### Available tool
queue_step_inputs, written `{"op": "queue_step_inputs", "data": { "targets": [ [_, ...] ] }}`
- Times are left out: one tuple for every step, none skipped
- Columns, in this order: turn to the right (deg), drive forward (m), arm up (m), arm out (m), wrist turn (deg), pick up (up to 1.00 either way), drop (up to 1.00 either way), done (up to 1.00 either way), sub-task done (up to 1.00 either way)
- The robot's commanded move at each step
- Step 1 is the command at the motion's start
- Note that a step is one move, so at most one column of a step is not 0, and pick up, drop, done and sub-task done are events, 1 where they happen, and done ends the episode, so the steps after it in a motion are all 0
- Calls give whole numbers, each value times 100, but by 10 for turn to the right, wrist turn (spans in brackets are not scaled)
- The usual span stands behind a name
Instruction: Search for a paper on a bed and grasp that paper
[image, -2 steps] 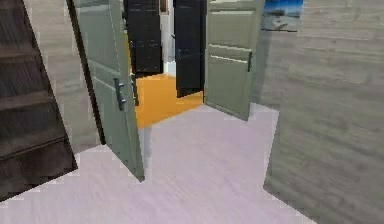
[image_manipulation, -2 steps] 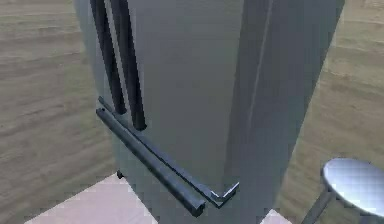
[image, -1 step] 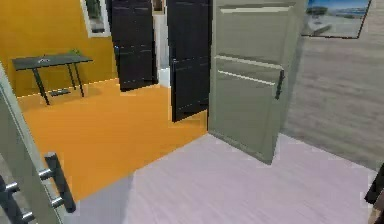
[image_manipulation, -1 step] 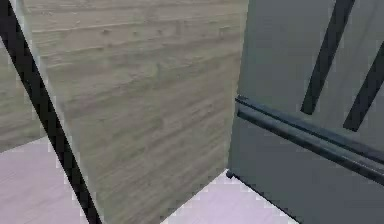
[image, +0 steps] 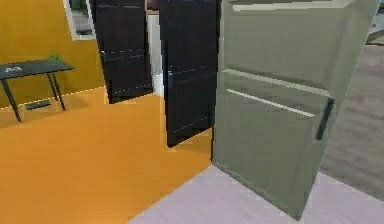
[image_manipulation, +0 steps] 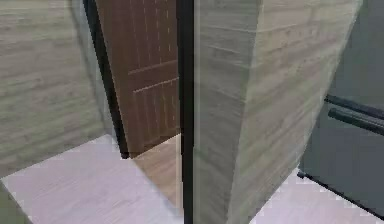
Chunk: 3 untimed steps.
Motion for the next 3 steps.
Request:
{"op": "queue_step_inputs", "data": {
  "targets": [
    [450,0,0,0,0,0,0,0,0],
    [0,75,0,0,0,0,0,0,0],
    [450,0,0,0,0,0,0,0,0]
  ]
}}
